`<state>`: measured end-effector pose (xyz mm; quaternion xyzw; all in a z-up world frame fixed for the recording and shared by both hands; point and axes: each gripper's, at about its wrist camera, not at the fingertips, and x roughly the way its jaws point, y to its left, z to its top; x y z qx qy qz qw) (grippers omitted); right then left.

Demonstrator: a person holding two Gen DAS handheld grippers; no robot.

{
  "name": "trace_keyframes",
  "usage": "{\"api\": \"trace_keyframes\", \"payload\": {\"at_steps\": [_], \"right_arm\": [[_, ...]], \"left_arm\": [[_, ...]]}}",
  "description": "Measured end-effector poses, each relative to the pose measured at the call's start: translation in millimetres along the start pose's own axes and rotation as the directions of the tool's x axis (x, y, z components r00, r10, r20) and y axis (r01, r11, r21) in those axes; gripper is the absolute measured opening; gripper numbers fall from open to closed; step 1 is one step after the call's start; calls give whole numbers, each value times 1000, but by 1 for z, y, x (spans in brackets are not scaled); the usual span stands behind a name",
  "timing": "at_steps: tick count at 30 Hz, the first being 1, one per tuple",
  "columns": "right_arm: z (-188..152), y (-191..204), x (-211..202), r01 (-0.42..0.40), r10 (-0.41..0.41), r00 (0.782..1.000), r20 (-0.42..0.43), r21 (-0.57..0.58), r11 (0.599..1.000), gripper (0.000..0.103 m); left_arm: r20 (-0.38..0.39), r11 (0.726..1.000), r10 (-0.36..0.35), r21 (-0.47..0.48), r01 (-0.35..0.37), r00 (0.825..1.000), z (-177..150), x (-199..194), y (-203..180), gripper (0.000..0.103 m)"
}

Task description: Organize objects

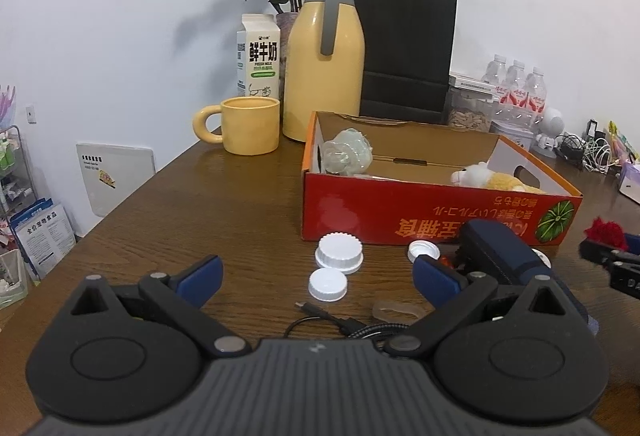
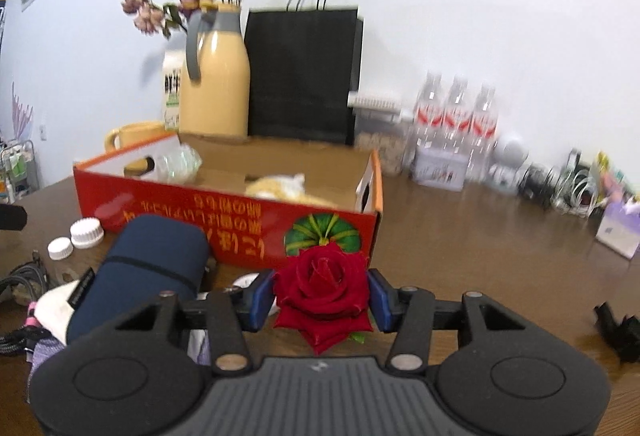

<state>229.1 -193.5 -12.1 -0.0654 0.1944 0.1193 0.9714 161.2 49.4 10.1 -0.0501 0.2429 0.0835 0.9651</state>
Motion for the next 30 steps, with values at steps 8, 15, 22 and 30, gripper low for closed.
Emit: {"api": "trace_keyframes", "payload": {"at_steps": [8,15,22,30], "right_arm": [[-1,7,-18,-4,4,998,55,0,1000,48],[-3,7,-19,-3,2,998,63,2,1000,48],[-4,7,-23,-6,6,997,74,7,1000,48],[-5,5,-26,-23,21,996,89,15,1000,48]], "left_arm": [[-58,1000,-24,10,24,998,-6,-1,1,103],[-171,994,-105,18,110,980,-14,-2,-11,103],[-260,993,-85,54,102,962,-19,5,-28,103],[-299,995,-71,44,88,952,-16,8,-38,103]]}}
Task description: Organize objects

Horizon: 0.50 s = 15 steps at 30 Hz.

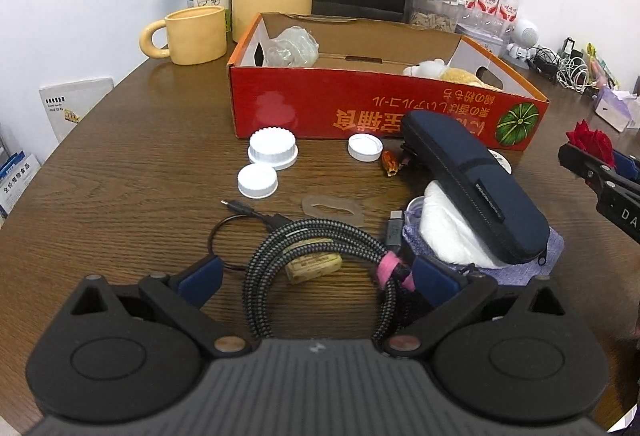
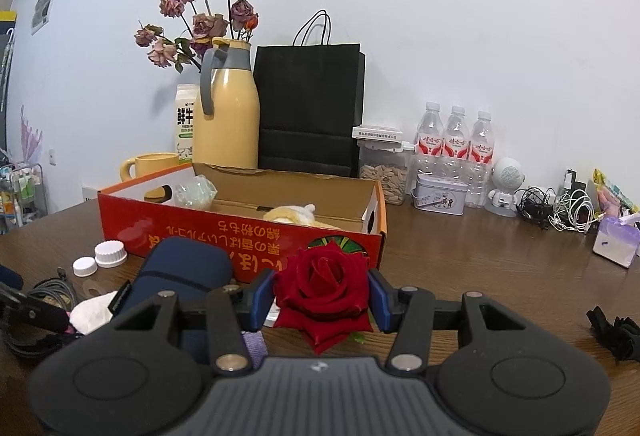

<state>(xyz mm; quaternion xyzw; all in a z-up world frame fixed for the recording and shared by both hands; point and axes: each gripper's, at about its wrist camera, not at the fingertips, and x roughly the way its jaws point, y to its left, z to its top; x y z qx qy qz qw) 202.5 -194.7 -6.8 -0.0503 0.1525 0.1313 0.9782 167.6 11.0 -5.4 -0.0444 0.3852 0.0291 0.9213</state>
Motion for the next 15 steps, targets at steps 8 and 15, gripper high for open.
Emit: {"api": "trace_keyframes", "payload": {"at_steps": [8,15], "right_arm": [[-1,2,-3,-24,24,1000,10,-2,1000,49],[-2,0,-5,-46,46,999,24,10,999,49]], "left_arm": [[-60,999,42,-1,-42,997,2,8,-13,103],[-56,996,94,-8,-94,994,-6,15,-17,103]]}}
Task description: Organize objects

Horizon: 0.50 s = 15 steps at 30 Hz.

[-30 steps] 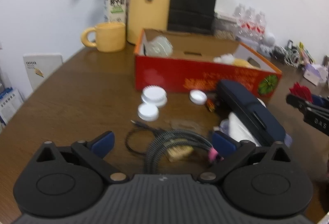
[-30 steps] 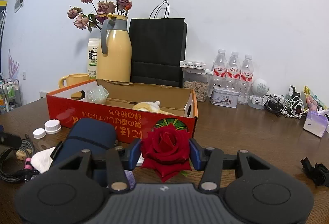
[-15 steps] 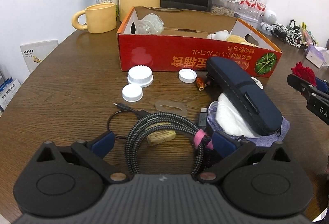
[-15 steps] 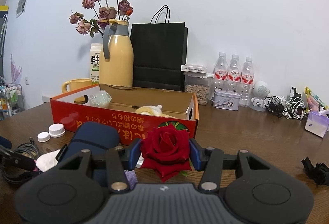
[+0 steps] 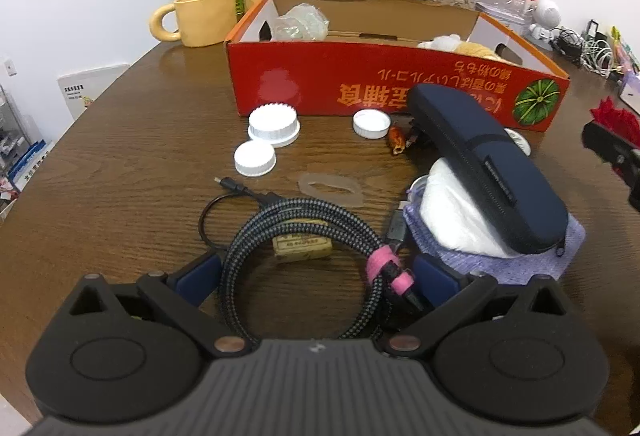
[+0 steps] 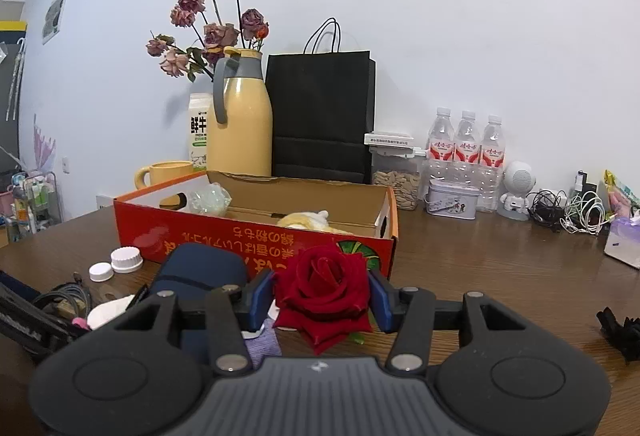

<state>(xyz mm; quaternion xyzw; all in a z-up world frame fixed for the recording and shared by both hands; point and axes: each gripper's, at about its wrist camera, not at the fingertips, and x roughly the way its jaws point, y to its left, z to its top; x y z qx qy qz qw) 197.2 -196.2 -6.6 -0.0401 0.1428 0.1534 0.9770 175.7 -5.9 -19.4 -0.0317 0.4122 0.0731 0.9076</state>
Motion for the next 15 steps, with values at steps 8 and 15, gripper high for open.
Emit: {"api": "trace_keyframes", "payload": {"at_steps": [8,15], "right_arm": [[-1,0,-3,-17,17,1000,11,2,1000,50],[-1,0,-5,-24,24,1000,15,-1,1000,49]], "left_arm": [[46,1000,7,5,-8,999,-5,0,2,103],[112,1000,3,5,-3,994,-17,-5,2,100]]}}
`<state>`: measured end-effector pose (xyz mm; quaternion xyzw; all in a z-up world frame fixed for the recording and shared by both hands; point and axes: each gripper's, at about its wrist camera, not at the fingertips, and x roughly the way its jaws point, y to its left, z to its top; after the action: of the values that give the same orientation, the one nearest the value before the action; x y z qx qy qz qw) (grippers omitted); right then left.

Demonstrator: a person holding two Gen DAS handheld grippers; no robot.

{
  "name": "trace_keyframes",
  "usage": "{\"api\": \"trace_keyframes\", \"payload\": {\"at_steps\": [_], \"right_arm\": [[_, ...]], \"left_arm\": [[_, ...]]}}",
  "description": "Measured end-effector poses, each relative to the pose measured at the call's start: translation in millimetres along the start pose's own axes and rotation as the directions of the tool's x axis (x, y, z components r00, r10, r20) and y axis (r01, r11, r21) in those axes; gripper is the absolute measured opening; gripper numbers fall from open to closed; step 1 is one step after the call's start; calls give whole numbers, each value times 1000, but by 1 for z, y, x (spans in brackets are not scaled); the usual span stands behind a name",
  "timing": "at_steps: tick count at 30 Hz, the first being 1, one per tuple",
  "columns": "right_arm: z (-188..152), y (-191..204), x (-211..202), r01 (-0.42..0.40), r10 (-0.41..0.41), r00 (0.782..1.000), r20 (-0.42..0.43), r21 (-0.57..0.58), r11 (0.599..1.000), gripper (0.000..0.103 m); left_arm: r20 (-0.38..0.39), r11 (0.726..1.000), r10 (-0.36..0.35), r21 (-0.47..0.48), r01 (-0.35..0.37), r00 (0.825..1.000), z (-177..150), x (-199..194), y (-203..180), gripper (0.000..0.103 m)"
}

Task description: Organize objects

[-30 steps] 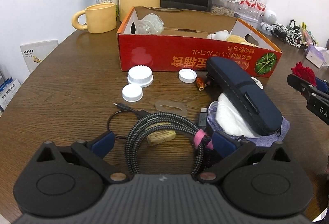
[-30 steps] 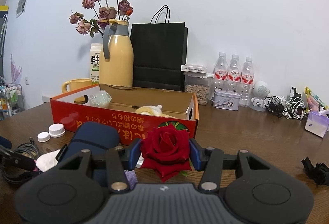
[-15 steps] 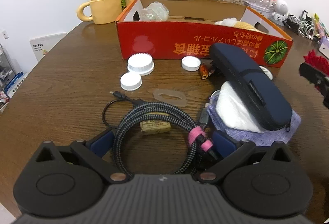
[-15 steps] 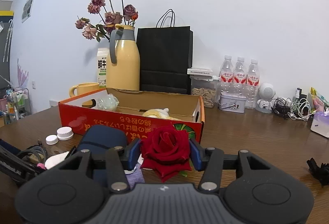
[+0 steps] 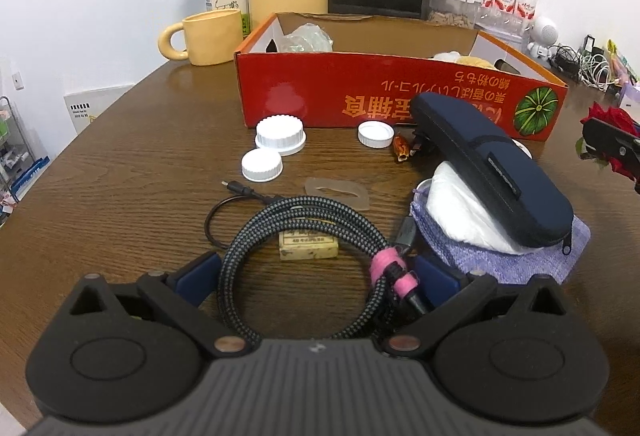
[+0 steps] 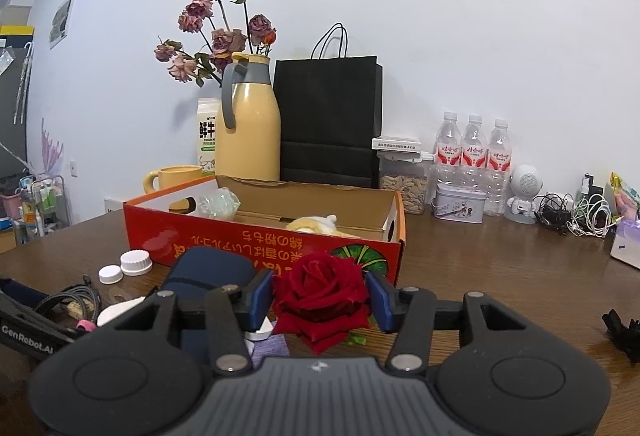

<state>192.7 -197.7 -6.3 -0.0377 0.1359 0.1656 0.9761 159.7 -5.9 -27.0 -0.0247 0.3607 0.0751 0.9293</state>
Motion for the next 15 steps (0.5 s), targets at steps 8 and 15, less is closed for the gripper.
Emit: {"api": "trace_keyframes", "payload": {"at_steps": [8,15], "right_arm": [[0,1,-2,3,-3,1000,7,-6,1000,44],[-1,6,-6,2,-2,1000,23,-31,1000,40]], "left_arm": [[21,999,-23,-23,24,999,-2,-9,8,95],[61,999,-45,-2,46,997,6,-21,10,95]]}}
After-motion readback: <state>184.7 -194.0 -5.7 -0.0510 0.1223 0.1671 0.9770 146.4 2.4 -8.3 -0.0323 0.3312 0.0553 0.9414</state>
